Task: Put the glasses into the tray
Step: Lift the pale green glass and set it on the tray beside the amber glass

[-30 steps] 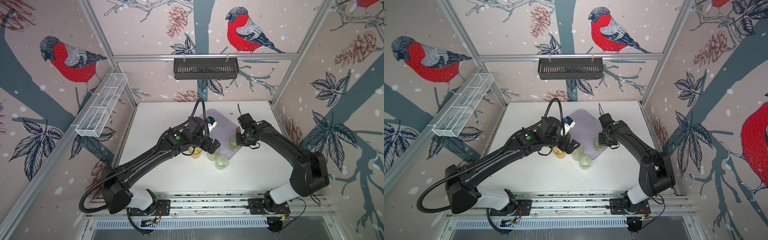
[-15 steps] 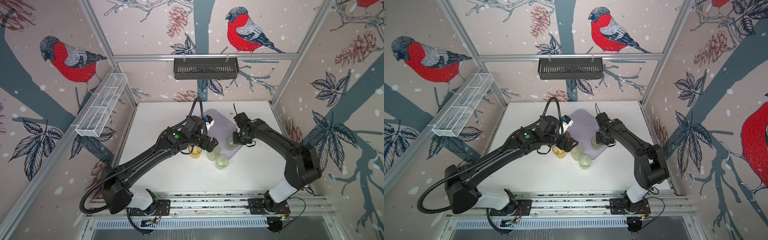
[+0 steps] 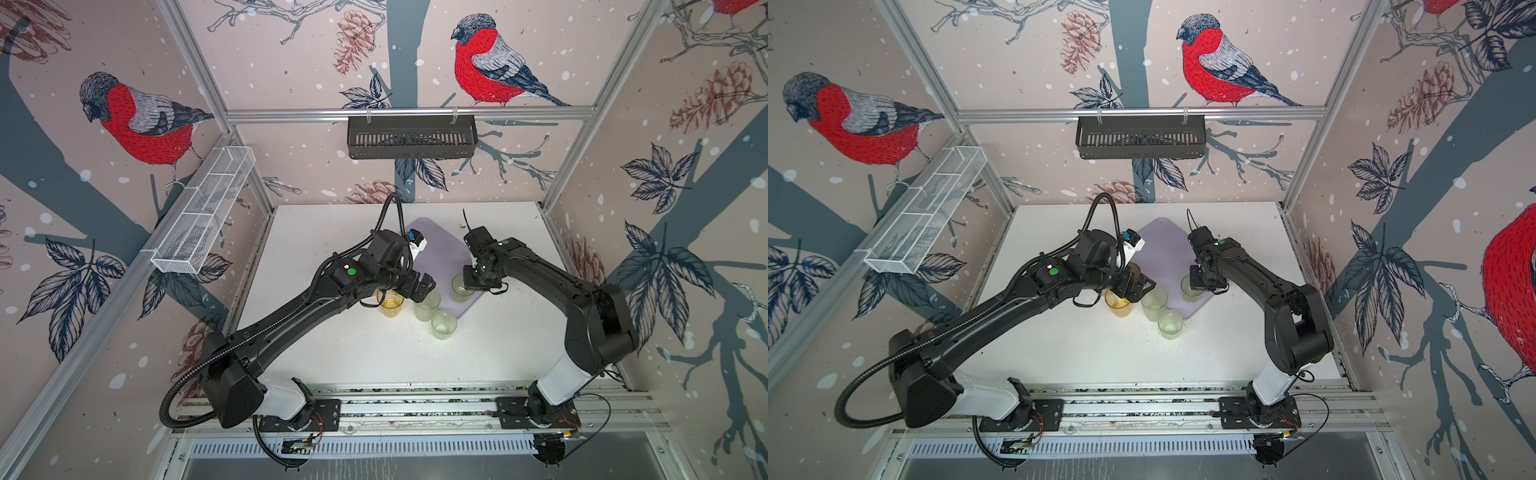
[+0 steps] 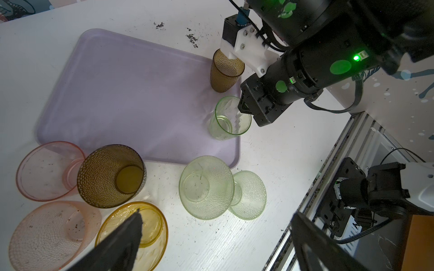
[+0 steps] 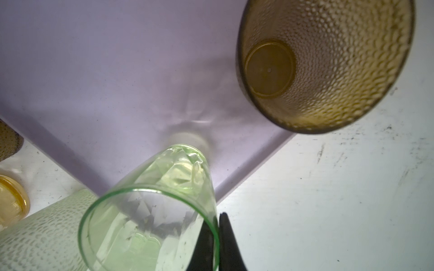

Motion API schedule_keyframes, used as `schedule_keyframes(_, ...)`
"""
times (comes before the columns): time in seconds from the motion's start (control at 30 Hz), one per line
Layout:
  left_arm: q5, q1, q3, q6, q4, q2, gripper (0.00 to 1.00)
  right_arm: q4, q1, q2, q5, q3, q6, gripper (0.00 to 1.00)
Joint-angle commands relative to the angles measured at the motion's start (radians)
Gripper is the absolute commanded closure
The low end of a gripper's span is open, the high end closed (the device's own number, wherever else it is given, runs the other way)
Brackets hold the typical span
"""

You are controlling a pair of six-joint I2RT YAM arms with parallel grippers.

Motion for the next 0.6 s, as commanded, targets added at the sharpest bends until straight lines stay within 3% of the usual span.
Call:
schedule_keyframes(0.0, 0.013, 0.004, 0.0, 0.02, 0.011, -0.002, 0.02, 0.0, 0.004, 0.009, 0.02, 0.004, 0.0, 0.96)
schedule_keyframes(0.57, 0.017, 0.009, 0.005, 0.028, 0.006, 0.001, 0.02, 0.001, 0.005, 0.017, 0.021, 0.003, -0.004, 0.94)
